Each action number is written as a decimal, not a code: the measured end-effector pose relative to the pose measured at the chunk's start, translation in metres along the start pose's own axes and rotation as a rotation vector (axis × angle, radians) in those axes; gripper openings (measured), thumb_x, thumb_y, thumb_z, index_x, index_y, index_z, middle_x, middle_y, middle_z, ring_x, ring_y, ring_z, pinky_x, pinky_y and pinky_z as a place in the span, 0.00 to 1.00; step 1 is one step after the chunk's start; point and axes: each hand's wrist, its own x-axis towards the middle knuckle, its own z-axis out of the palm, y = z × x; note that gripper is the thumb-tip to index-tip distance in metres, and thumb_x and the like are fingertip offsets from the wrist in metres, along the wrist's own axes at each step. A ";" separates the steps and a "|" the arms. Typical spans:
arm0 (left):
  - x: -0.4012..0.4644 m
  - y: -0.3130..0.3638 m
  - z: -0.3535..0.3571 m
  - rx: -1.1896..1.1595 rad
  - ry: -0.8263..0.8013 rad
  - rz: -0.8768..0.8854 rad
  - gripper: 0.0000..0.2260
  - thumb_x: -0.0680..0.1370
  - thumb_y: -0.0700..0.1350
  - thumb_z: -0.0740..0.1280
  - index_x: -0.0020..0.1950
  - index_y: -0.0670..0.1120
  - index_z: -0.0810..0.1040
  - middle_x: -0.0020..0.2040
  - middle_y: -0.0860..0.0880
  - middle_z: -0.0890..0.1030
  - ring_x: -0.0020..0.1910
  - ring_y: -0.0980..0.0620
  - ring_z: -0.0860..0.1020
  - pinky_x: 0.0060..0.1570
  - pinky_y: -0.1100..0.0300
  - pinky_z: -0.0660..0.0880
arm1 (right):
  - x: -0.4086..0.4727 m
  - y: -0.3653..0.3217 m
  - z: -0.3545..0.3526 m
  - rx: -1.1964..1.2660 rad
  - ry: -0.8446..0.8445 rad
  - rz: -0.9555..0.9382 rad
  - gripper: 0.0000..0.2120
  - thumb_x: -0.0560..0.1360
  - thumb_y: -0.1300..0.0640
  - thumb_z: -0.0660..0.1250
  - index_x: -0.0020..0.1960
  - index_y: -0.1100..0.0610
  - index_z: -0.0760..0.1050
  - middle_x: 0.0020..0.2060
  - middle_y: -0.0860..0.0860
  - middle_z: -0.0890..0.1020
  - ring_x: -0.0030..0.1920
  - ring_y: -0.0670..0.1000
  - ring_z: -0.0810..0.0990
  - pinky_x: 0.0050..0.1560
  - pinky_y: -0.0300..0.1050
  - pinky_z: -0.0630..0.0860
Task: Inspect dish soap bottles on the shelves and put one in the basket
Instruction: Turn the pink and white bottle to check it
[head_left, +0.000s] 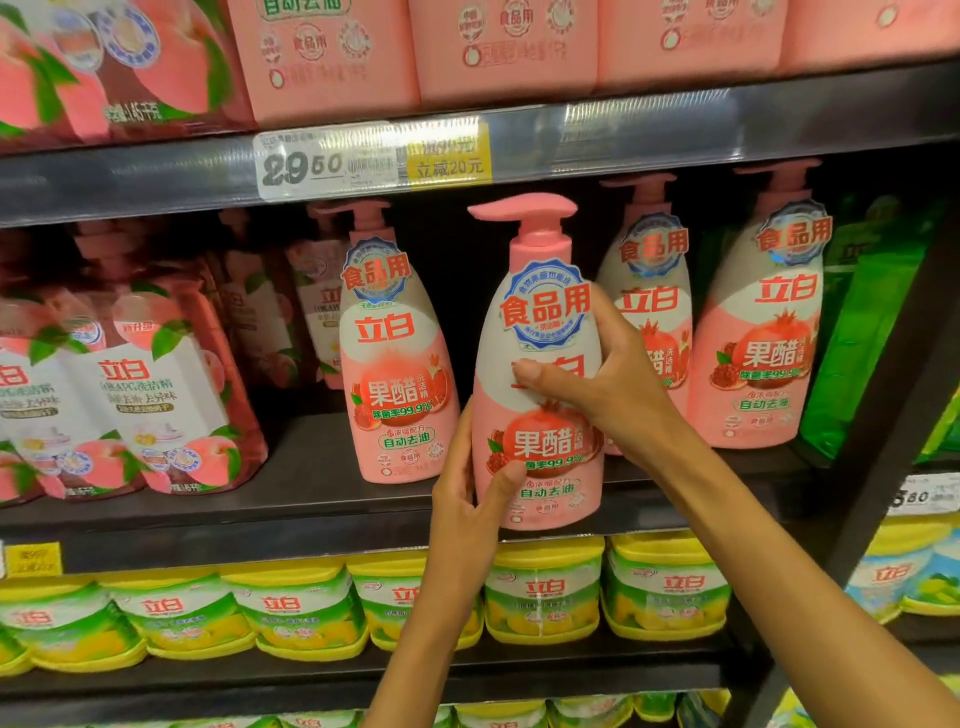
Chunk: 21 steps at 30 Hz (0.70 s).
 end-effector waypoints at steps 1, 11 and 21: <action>0.003 0.000 0.000 -0.005 0.012 -0.001 0.36 0.68 0.61 0.73 0.73 0.54 0.66 0.64 0.54 0.78 0.62 0.57 0.77 0.51 0.66 0.77 | 0.003 0.001 0.001 -0.007 0.003 0.005 0.27 0.66 0.60 0.77 0.60 0.48 0.70 0.49 0.41 0.84 0.49 0.43 0.84 0.44 0.34 0.79; 0.032 -0.004 0.003 0.081 0.078 -0.003 0.32 0.71 0.50 0.68 0.73 0.50 0.65 0.66 0.50 0.75 0.62 0.56 0.77 0.50 0.67 0.77 | 0.020 0.030 0.015 0.004 0.177 0.047 0.22 0.73 0.59 0.72 0.62 0.49 0.67 0.51 0.44 0.81 0.47 0.40 0.83 0.40 0.33 0.78; 0.020 -0.013 0.040 0.628 0.405 0.131 0.31 0.76 0.53 0.62 0.77 0.48 0.56 0.74 0.47 0.62 0.73 0.55 0.59 0.70 0.54 0.64 | 0.024 0.047 0.024 -0.175 0.235 0.099 0.27 0.74 0.45 0.67 0.67 0.56 0.63 0.58 0.57 0.76 0.56 0.53 0.80 0.50 0.52 0.82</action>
